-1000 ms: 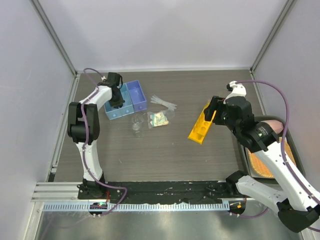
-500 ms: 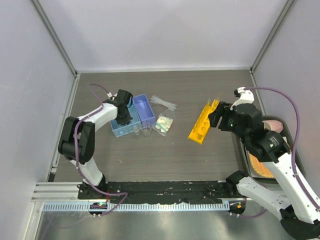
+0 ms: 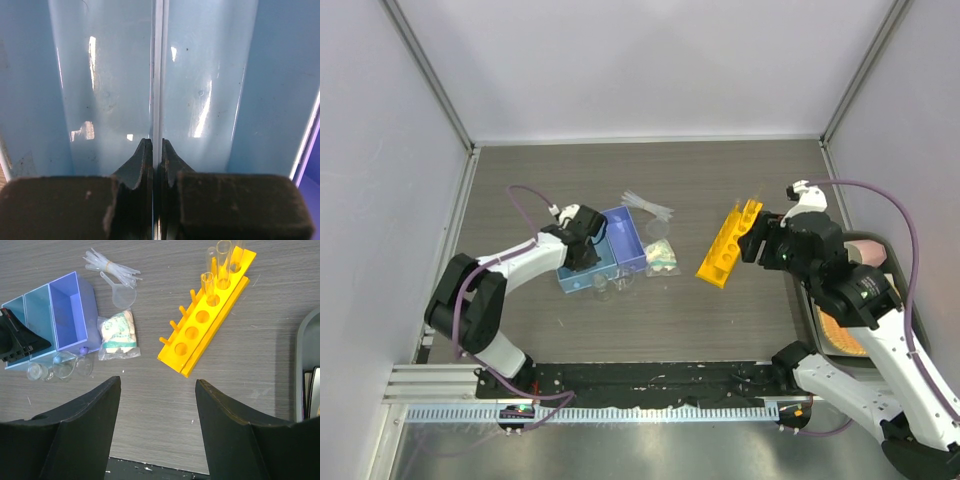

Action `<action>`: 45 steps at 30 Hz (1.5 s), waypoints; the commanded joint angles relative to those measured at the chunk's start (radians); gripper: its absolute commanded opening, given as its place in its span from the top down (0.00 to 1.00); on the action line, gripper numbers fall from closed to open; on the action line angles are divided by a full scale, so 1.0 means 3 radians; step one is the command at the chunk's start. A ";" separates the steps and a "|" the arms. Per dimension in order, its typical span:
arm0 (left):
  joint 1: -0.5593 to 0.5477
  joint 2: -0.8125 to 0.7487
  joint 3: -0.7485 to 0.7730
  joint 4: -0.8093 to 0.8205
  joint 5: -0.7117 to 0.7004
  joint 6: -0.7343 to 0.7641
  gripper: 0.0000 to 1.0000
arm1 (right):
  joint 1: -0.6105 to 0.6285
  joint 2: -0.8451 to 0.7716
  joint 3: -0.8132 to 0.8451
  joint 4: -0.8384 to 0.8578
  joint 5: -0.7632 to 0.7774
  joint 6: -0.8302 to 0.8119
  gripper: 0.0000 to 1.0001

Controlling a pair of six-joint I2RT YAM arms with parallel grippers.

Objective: Organize the chemistry lab equipment

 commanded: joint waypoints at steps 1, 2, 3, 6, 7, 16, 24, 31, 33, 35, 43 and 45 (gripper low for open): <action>-0.0112 0.0067 -0.0246 0.0015 0.0109 -0.0260 1.00 | 0.0019 -0.0014 -0.0033 -0.0002 -0.0081 0.0046 0.33; -0.0112 0.0062 -0.0251 0.0020 0.0109 -0.0255 1.00 | 0.0019 -0.0004 -0.0038 -0.0002 -0.0097 0.0051 0.33; -0.0112 0.0052 -0.0241 0.0015 0.0109 -0.0245 1.00 | 0.0019 0.0022 -0.0049 0.0003 -0.0127 0.0051 0.33; -0.0112 0.0047 -0.0160 -0.0041 0.0063 -0.0194 0.94 | 0.0024 0.0119 -0.0084 0.0049 -0.0286 0.0051 0.33; -0.0112 0.0047 -0.0134 -0.0072 0.0043 -0.0173 0.86 | 0.0039 0.0144 -0.0095 0.0100 -0.0342 0.0056 0.34; -0.0112 -0.0040 0.0122 -0.0327 -0.0060 0.0062 0.19 | 0.0622 0.0768 -0.0166 0.0570 -0.0343 0.0184 0.34; -0.0112 -0.0183 0.0643 -0.0752 -0.0177 0.0338 0.11 | 0.0766 0.1111 -0.0125 0.0847 -0.0291 0.0220 0.34; -0.0112 -0.0424 0.1226 -0.1339 -0.0050 0.0481 0.11 | 0.0771 0.1239 -0.0171 0.0898 -0.0230 0.0209 0.34; -0.0117 -0.0541 0.1298 -0.1472 0.0042 0.0492 0.12 | 0.0776 0.1254 -0.0207 0.0903 -0.0209 0.0199 0.34; -0.0122 -0.0714 0.1263 -0.1621 0.0200 0.0446 0.13 | 0.0776 0.1249 -0.0222 0.0893 -0.0179 0.0199 0.34; -0.0362 -0.1201 0.0854 -0.1744 0.0426 0.0134 0.17 | 0.0786 0.1223 -0.0268 0.0923 -0.0133 0.0235 0.34; -0.0439 -0.1257 0.0818 -0.1739 0.0390 0.0027 0.18 | 0.0801 0.1229 -0.0274 0.0939 -0.0133 0.0250 0.34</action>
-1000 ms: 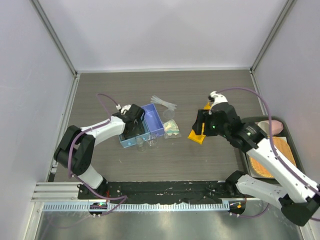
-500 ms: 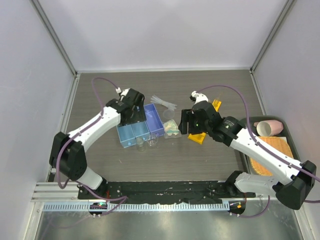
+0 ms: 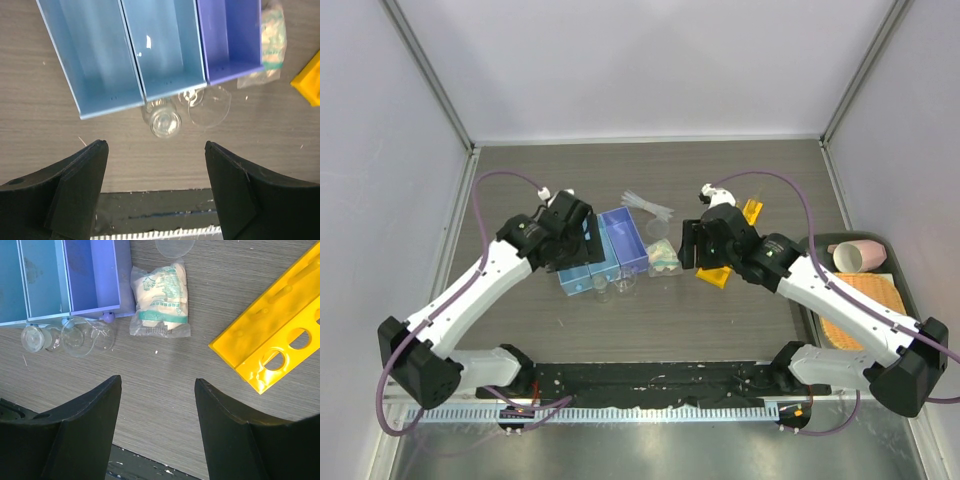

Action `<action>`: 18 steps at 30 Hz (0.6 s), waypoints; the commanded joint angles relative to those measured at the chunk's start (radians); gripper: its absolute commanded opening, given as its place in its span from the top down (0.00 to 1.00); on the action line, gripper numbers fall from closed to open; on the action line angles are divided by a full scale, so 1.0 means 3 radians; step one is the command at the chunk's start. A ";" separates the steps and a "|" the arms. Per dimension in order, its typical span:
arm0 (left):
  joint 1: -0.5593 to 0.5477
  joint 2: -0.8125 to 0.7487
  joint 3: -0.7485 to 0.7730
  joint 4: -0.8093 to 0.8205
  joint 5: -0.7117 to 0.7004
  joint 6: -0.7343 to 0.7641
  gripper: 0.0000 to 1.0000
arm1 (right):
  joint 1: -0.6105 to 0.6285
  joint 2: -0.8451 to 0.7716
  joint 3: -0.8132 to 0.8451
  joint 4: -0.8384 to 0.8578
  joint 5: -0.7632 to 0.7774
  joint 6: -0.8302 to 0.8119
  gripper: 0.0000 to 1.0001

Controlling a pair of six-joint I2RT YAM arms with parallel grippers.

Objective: Organize the chemistry lab equipment

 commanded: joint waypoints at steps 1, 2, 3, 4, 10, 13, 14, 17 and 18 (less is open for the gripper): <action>-0.0224 -0.0136 -0.0102 -0.0114 0.0037 -0.0252 0.18 | 0.0047 -0.0023 -0.0009 0.0177 0.0082 0.0061 0.34; -0.0286 -0.0131 -0.0117 -0.0099 0.0006 -0.0298 0.18 | 0.0058 -0.0023 -0.0009 0.0167 0.0082 0.0066 0.34; -0.0342 -0.0121 -0.0133 -0.0099 -0.0030 -0.0374 0.18 | 0.0073 -0.0023 -0.0009 0.0162 0.0087 0.0061 0.34; -0.0449 -0.0080 -0.0158 -0.0104 -0.0111 -0.0410 0.18 | 0.0083 -0.0028 -0.0014 0.0162 0.0087 0.0066 0.34; -0.0690 0.0278 -0.0138 -0.0037 -0.0255 -0.0498 0.17 | 0.0129 -0.0079 -0.0040 0.0141 0.0118 0.0066 0.33; -0.0716 0.0360 -0.0087 -0.0042 -0.0321 -0.0493 0.15 | 0.0134 -0.0120 -0.0060 0.0106 0.0159 0.0051 0.33; -0.0721 0.0411 -0.0082 -0.0047 -0.0347 -0.0493 0.14 | 0.0134 -0.0160 -0.0070 0.0095 0.0174 0.0056 0.33; -0.0721 0.0518 -0.0092 -0.0068 -0.0403 -0.0498 0.13 | 0.0134 -0.0201 -0.0106 0.0095 0.0200 0.0050 0.33; -0.0721 0.0544 -0.0122 -0.0048 -0.0408 -0.0498 0.13 | 0.0134 -0.0227 -0.0116 0.0100 0.0200 0.0050 0.33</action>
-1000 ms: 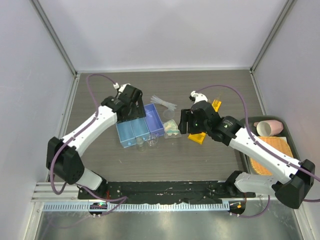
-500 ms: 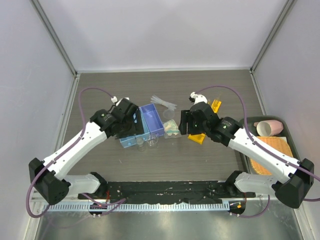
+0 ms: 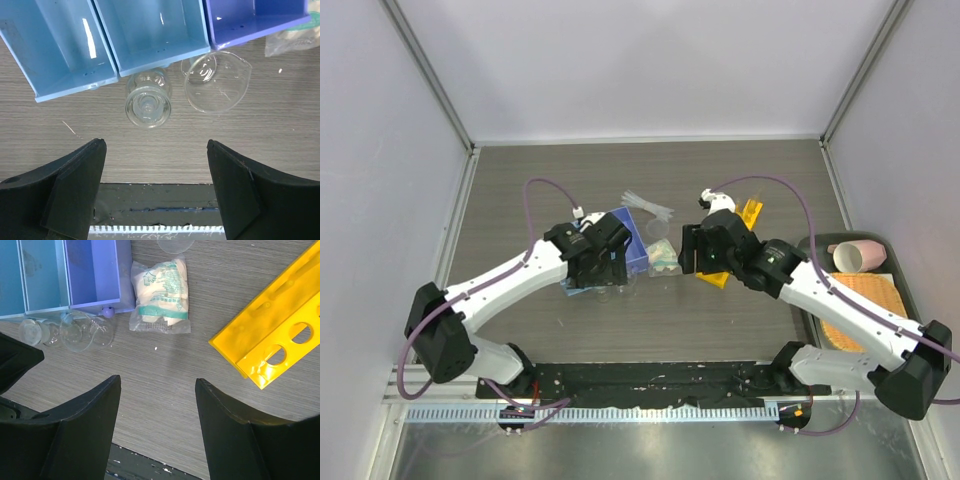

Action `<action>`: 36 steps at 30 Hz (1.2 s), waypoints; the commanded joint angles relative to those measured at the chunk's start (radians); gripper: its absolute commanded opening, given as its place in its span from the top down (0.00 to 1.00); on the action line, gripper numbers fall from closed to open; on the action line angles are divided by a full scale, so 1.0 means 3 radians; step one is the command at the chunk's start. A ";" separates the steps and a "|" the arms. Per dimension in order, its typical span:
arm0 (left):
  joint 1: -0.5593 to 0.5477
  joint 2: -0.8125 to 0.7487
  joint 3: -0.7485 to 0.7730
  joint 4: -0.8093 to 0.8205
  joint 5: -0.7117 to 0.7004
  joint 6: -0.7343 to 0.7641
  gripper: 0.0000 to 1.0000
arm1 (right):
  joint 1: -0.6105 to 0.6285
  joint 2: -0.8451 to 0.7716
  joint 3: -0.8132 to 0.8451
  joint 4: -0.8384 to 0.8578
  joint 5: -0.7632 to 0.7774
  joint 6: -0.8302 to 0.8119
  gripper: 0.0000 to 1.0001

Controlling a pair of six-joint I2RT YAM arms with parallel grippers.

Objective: Organize the chemistry lab equipment

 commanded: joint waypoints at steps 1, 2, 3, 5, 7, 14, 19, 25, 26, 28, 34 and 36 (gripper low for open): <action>-0.0013 0.0100 0.0016 0.0049 -0.0186 -0.0069 0.13 | 0.0020 -0.0166 -0.0064 0.0085 0.0120 0.0029 0.33; -0.0013 0.0121 -0.0004 0.0085 -0.0201 -0.0079 0.13 | 0.0020 -0.0171 -0.0075 0.0095 0.0120 0.0034 0.33; -0.0013 0.0157 -0.0035 0.0105 -0.0226 -0.0084 0.13 | 0.0020 -0.0191 -0.0090 0.0106 0.0105 0.0029 0.33; -0.0007 0.0187 -0.0061 0.0151 -0.0278 -0.0100 0.13 | 0.0020 -0.0202 -0.0116 0.0111 0.0094 0.0024 0.33; -0.0007 0.0228 -0.0096 0.0197 -0.0319 -0.0120 0.13 | 0.0020 -0.0217 -0.0136 0.0116 0.0094 0.0014 0.33; -0.0013 0.0372 -0.0143 0.0274 -0.0365 -0.0248 0.15 | 0.0020 -0.0268 -0.0187 0.0095 0.0130 -0.0043 0.33; -0.0002 0.0392 -0.0178 0.0320 -0.0436 -0.0309 0.20 | 0.0020 -0.0279 -0.0233 0.0111 0.0140 -0.0073 0.33; 0.0038 0.0438 -0.0255 0.0336 -0.0436 -0.0386 0.26 | 0.0020 -0.0248 -0.0254 0.0126 0.0161 -0.0104 0.33; 0.0044 0.0433 -0.0260 0.0346 -0.0436 -0.0396 0.27 | 0.0020 -0.0243 -0.0259 0.0136 0.0161 -0.0109 0.33; 0.0059 0.0433 -0.0286 0.0341 -0.0436 -0.0407 0.28 | 0.0020 -0.0238 -0.0274 0.0152 0.0145 -0.0109 0.33; 0.0079 0.0372 -0.0383 0.0371 -0.0441 -0.0432 0.28 | 0.0020 -0.0212 -0.0295 0.0192 0.0110 -0.0104 0.33; 0.0090 0.0377 -0.0393 0.0372 -0.0441 -0.0432 0.28 | 0.0020 -0.0212 -0.0295 0.0203 0.0110 -0.0109 0.33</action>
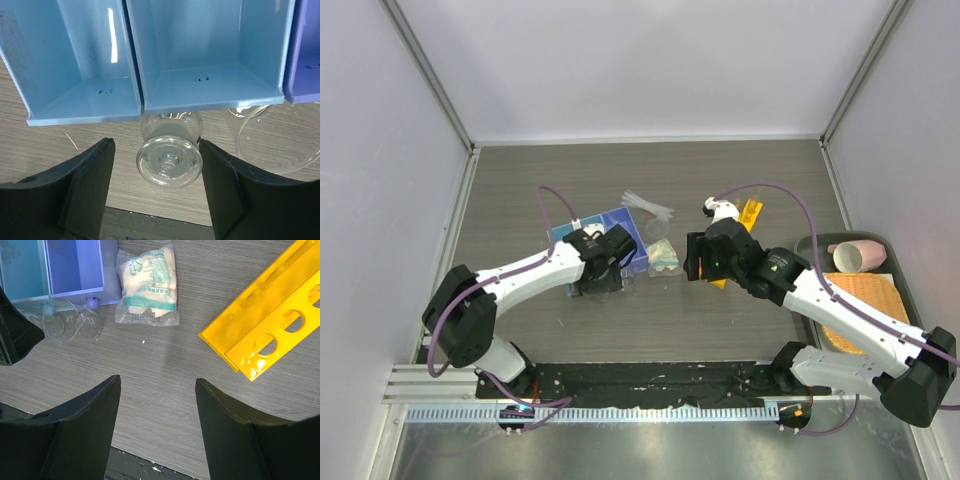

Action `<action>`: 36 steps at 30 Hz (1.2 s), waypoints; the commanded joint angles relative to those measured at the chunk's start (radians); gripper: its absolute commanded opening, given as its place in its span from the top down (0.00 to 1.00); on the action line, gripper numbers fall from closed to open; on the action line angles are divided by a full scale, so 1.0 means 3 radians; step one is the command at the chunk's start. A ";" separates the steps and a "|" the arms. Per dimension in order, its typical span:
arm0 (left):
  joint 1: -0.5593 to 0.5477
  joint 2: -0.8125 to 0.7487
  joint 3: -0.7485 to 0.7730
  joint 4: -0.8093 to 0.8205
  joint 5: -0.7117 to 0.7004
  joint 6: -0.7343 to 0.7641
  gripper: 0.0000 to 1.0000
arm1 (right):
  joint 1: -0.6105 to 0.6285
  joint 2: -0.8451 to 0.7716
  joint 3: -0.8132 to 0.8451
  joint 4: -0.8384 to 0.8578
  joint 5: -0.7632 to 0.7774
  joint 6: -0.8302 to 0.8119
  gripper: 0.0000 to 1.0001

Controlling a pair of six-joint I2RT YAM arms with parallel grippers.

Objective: Organize the chemistry lab equipment

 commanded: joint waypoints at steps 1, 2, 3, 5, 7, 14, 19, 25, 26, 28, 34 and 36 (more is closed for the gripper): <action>0.0036 -0.0042 -0.0032 0.0075 -0.0121 -0.0080 0.28 | 0.0020 -0.0012 -0.0006 0.0158 0.0042 -0.0043 0.33; 0.0041 -0.0031 -0.0032 0.0080 -0.0126 -0.0075 0.28 | 0.0020 -0.0012 -0.0001 0.0158 0.0047 -0.0043 0.33; 0.0046 -0.0021 -0.0037 0.0091 -0.0126 -0.0075 0.28 | 0.0020 -0.0012 -0.0001 0.0158 0.0042 -0.0048 0.33; 0.0057 0.0015 -0.0022 0.0111 -0.0146 -0.0080 0.28 | 0.0020 -0.0018 -0.0006 0.0153 0.0047 -0.0053 0.33; 0.0067 0.0055 -0.0012 0.0136 -0.0152 -0.0070 0.28 | 0.0020 -0.0028 -0.0001 0.0148 0.0057 -0.0053 0.33; 0.0118 0.0178 0.0014 0.0193 -0.0187 -0.0065 0.29 | 0.0020 -0.0043 -0.0021 0.0148 0.0073 -0.0074 0.33; 0.0133 0.0214 0.0019 0.0254 -0.0208 -0.0070 0.35 | 0.0020 -0.0064 -0.0026 0.0148 0.0083 -0.0084 0.33; 0.0133 0.0229 0.0065 0.0249 -0.0233 -0.0070 0.46 | 0.0020 -0.0089 -0.0052 0.0143 0.0068 -0.0089 0.33; 0.0128 0.0235 0.0070 0.0249 -0.0239 -0.0070 0.48 | 0.0020 -0.0089 -0.0047 0.0143 0.0073 -0.0089 0.33; 0.0128 0.0235 0.0080 0.0244 -0.0244 -0.0065 0.55 | 0.0020 -0.0089 -0.0047 0.0143 0.0068 -0.0089 0.33; 0.0133 0.0219 0.0055 0.0234 -0.0239 -0.0065 0.78 | 0.0020 -0.0105 -0.0062 0.0143 0.0073 -0.0089 0.33; 0.0133 0.0179 0.0055 0.0214 -0.0193 -0.0049 0.92 | 0.0020 -0.0105 -0.0057 0.0133 0.0068 -0.0089 0.33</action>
